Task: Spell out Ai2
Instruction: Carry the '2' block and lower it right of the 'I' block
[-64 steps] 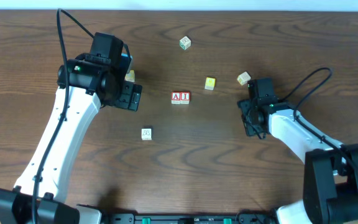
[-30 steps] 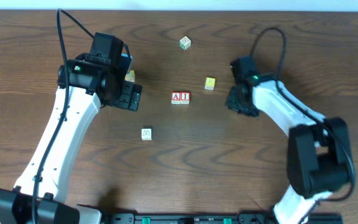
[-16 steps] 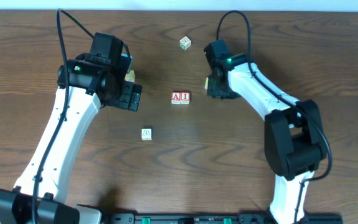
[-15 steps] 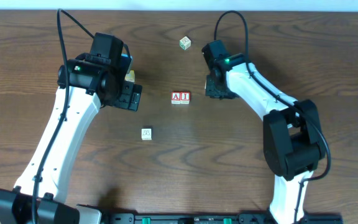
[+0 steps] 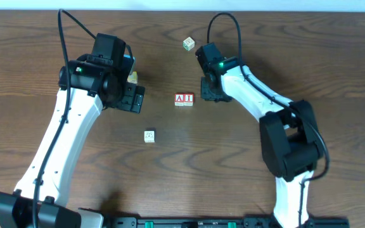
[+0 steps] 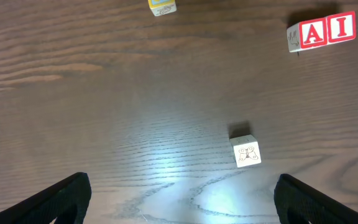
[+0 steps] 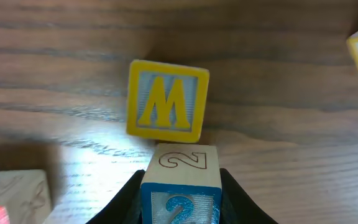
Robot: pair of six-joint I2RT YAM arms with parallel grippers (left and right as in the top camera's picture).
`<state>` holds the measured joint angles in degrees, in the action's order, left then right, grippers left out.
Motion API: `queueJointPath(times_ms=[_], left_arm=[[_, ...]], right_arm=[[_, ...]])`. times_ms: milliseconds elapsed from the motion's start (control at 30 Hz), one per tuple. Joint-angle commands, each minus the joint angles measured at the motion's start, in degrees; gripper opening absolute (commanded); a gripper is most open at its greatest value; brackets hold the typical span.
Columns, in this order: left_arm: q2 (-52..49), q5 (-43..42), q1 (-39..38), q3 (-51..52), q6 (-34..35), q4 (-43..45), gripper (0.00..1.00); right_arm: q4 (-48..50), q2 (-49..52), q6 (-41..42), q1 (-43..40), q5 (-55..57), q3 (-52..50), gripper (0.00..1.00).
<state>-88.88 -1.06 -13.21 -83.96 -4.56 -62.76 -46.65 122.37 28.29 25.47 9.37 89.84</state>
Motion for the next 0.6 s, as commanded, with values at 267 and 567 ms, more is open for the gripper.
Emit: queueJointPath(times_ms=[267,567], left_arm=[[-0.46,0.63,0.09,0.0,-0.59,-0.11,0.95],[-0.46,0.63,0.09,0.0,-0.59,-0.11,0.96]], right_arm=[[-0.52,0.68,8.28,1.03,-6.45,0.87,0.25],[0.13,0.68,8.92,1.22,-7.78,0.87,0.26]])
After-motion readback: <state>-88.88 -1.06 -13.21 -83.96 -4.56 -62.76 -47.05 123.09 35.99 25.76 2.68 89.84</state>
